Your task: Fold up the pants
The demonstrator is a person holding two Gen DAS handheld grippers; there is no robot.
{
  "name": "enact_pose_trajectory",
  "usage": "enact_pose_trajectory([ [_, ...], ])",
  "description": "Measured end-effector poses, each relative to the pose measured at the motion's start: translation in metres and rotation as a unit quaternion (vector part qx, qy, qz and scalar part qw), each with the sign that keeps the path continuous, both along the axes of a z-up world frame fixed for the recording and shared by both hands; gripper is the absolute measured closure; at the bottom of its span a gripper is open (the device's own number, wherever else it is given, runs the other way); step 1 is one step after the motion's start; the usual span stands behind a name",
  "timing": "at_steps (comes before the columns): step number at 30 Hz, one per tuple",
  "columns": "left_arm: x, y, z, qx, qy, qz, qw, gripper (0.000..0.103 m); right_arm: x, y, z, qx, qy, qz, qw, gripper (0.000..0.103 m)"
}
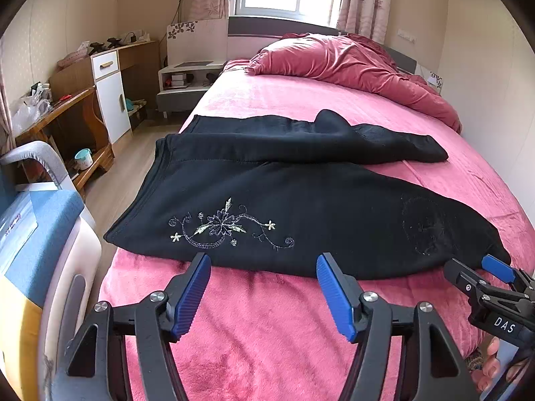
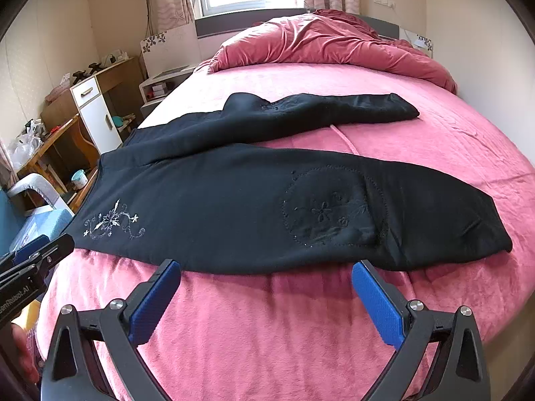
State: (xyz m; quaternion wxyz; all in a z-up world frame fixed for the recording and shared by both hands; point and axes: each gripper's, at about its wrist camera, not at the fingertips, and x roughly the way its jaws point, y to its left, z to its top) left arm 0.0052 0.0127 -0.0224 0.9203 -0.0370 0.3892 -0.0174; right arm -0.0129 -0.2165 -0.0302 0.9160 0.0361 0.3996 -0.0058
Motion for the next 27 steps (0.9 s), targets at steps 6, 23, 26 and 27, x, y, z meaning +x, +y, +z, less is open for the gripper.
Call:
enact_pose_trajectory([
  [6,0.001,0.000,0.001,-0.001,-0.001,-0.001,1.0000,0.035,0.001,0.000,-0.001,-0.001,0.000,-0.001,1.000,0.000],
  [23,0.011,0.010,-0.020,-0.031,0.049,-0.001,0.9983,0.015,0.003,-0.016,-0.013,0.020,0.021,-0.012,0.999,0.000],
  [26,0.018,0.026,-0.031,-0.054,0.071,0.012,0.9959,0.015,0.005,-0.031,-0.015,0.039,0.030,-0.025,0.998,0.000],
  [27,0.021,0.032,-0.035,-0.059,0.081,0.018,0.9948,0.015,0.006,-0.043,-0.016,0.054,0.034,-0.035,0.997,0.000],
])
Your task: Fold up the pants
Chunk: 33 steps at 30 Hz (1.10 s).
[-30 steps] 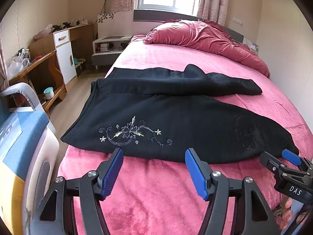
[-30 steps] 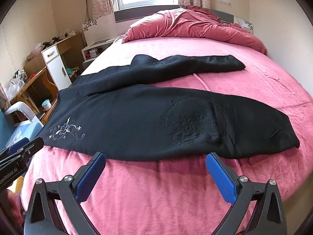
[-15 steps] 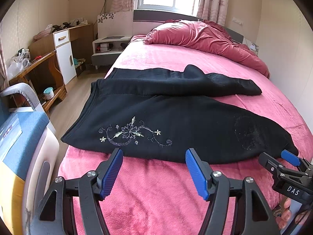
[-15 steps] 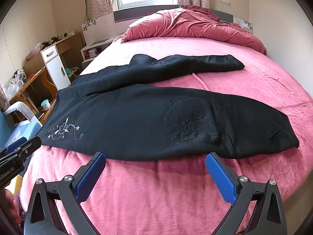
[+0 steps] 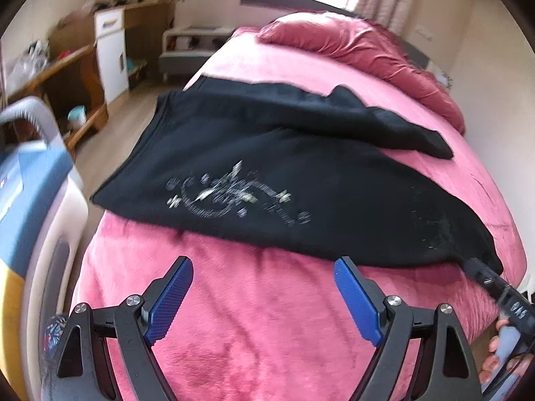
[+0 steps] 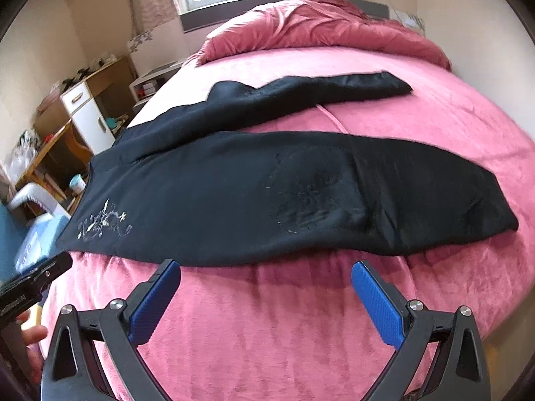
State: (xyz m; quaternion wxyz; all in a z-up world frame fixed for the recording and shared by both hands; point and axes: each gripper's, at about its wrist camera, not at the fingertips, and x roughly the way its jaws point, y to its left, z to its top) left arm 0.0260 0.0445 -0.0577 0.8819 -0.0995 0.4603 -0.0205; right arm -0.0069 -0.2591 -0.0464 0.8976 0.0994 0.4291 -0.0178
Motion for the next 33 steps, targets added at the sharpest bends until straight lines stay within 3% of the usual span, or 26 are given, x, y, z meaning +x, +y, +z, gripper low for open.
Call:
enact_pose_trajectory([
  [4,0.008,0.023,-0.016,-0.018,0.026,0.019,0.9993,0.015,-0.002,-0.051,-0.005,0.054,0.014,-0.056,0.997,0.008],
  [8,0.016,0.046,-0.021,-0.027,0.032,0.042,0.9983,0.016,-0.016,-0.123,-0.012,0.115,0.016,-0.141,0.983,0.021],
  [11,0.025,0.063,-0.028,-0.040,0.039,0.051,0.9972,0.029,-0.030,-0.179,-0.020,0.148,0.010,-0.214,0.966,0.031],
  [14,0.034,0.079,-0.037,-0.055,0.052,0.070,0.9947,0.030,-0.035,-0.232,-0.034,0.189,0.006,-0.272,0.943,0.035],
  [19,0.042,0.106,-0.045,-0.082,0.064,0.111,0.9883,0.033,-0.023,-0.273,-0.052,0.237,0.002,-0.327,0.915,0.035],
  [22,0.047,0.117,-0.047,-0.085,0.060,0.121,0.9871,0.038,-0.013,-0.281,-0.058,0.231,0.010,-0.342,0.911,0.035],
  [25,0.054,0.125,-0.050,-0.093,0.060,0.133,0.9849,0.039,-0.007,-0.290,-0.065,0.218,0.016,-0.342,0.914,0.036],
  [32,0.075,0.132,-0.064,-0.117,0.074,0.172,0.9753,0.040,0.008,-0.292,-0.063,0.189,0.028,-0.343,0.920,0.052],
  [33,0.076,0.132,-0.064,-0.112,0.071,0.176,0.9755,0.045,0.007,-0.294,-0.063,0.185,0.029,-0.342,0.921,0.053],
])
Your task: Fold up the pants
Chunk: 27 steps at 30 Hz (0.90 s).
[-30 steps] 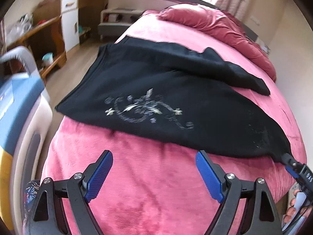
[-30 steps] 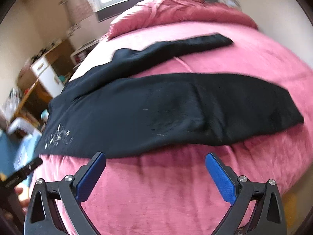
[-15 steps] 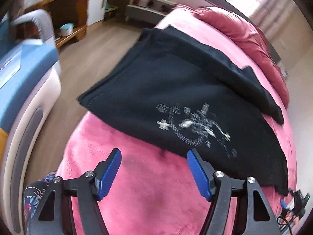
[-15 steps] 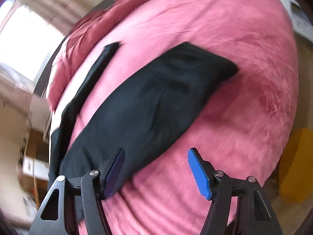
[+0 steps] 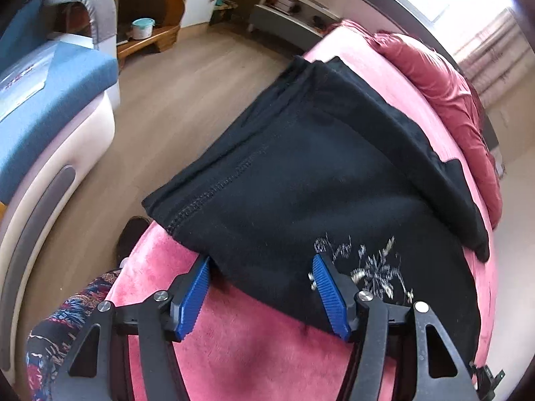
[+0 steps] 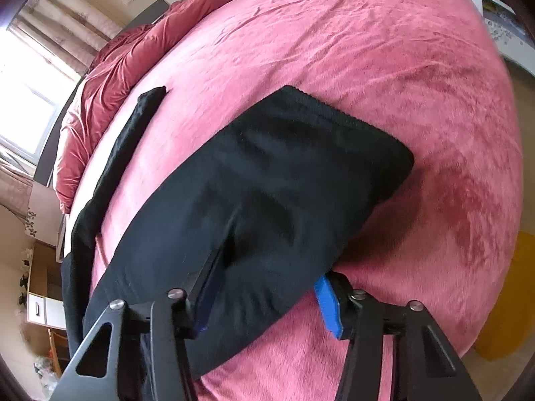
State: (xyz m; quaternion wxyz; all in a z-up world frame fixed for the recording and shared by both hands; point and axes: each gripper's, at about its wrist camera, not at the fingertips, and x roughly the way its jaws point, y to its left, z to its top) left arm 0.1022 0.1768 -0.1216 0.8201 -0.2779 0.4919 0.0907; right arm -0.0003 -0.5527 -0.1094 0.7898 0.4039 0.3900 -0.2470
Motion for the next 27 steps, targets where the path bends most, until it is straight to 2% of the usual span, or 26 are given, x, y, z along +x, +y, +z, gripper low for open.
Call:
enact_pose_trajectory([
  [1,0.001,0.000,0.000,0.004,-0.001,0.002,1.0000,0.049,0.002,-0.001,0.000,-0.005,0.003,0.002,1.000,0.057],
  [3,0.003,0.001,0.001,0.015,-0.002,0.004,0.9999,0.069,0.007,-0.002,0.000,-0.017,0.010,0.008,1.000,0.065],
  [4,0.004,0.002,0.002,0.021,-0.004,0.004,0.9998,0.073,0.006,-0.002,0.001,-0.021,0.012,0.009,1.000,0.072],
  [6,0.004,0.005,0.005,0.024,-0.008,0.005,0.9997,0.091,0.011,-0.005,0.003,-0.026,0.012,0.012,1.000,0.081],
  [7,0.003,0.006,0.007,0.026,-0.011,0.005,0.9996,0.093,0.012,-0.005,0.005,-0.029,0.012,0.015,0.999,0.086],
  [13,-0.009,-0.001,0.035,0.045,-0.045,-0.013,0.9979,0.097,0.013,-0.007,0.034,-0.071,0.008,0.042,0.997,0.089],
  [22,-0.050,0.002,0.081,0.028,-0.100,-0.028,0.9942,0.097,-0.008,-0.004,0.084,-0.117,-0.019,0.081,0.990,0.091],
  [27,-0.074,0.009,0.096,0.013,-0.103,-0.024,0.9943,0.097,-0.018,-0.010,0.095,-0.125,-0.021,0.093,0.988,0.091],
])
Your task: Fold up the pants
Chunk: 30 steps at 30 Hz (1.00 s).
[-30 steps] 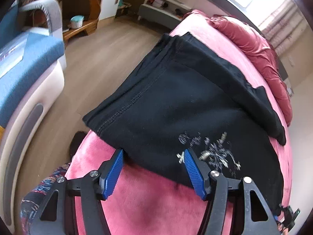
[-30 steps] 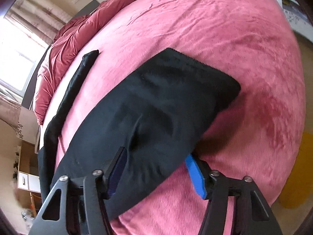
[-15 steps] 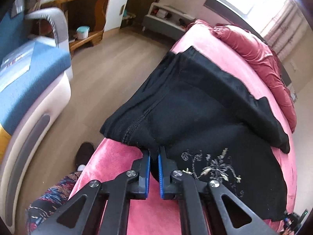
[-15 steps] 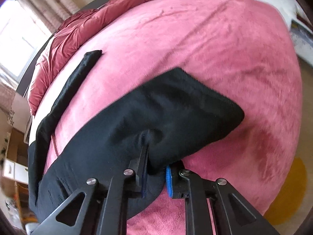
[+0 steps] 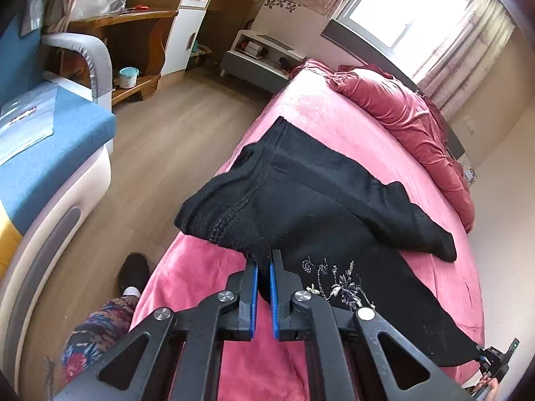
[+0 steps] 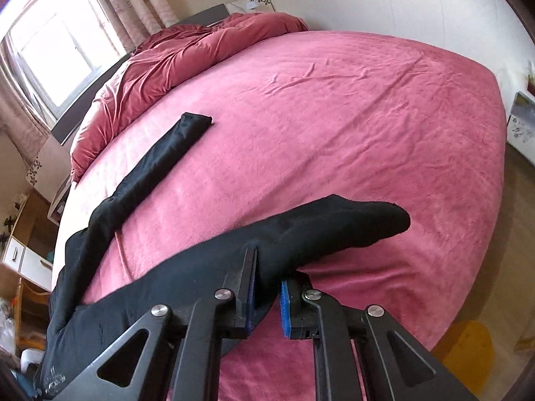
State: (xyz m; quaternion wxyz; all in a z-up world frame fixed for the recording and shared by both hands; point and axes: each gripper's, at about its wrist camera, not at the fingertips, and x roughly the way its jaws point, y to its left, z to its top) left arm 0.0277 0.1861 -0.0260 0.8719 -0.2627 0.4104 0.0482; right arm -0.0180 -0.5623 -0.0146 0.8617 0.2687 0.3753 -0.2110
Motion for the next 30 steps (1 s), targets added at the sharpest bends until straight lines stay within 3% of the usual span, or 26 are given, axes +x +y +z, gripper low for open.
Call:
enact_pose_trajectory([
  [2,-0.007,-0.002,0.000,0.008,0.008,-0.006,0.9999,0.097,-0.005,-0.003,-0.006,-0.006,0.019,0.003,1.000,0.091],
  [10,-0.036,-0.016,-0.019,0.028,0.054,-0.033,0.9976,0.097,-0.045,-0.027,-0.067,0.048,0.082,-0.045,0.994,0.091],
  [12,-0.036,-0.018,-0.025,0.036,0.069,-0.038,0.9963,0.097,-0.054,-0.038,-0.084,0.080,0.085,-0.073,0.990,0.085],
  [14,-0.033,-0.019,-0.031,0.040,0.084,-0.035,0.9951,0.096,-0.062,-0.047,-0.088,0.093,0.072,-0.094,0.989,0.072],
  [17,-0.027,-0.025,-0.038,0.061,0.110,-0.043,0.9911,0.093,-0.068,-0.056,-0.088,0.102,0.058,-0.113,0.987,0.071],
  [22,-0.024,-0.031,-0.035,0.113,0.125,-0.057,0.9841,0.080,-0.057,-0.056,-0.082,0.032,0.115,-0.122,0.985,0.071],
  [25,-0.029,-0.022,-0.030,0.152,0.125,-0.048,0.9794,0.078,-0.055,-0.049,-0.072,-0.016,0.130,-0.139,0.981,0.052],
  [30,-0.029,0.006,-0.018,0.163,0.107,-0.008,0.9809,0.078,-0.054,-0.035,-0.043,-0.067,0.122,-0.140,0.980,0.048],
])
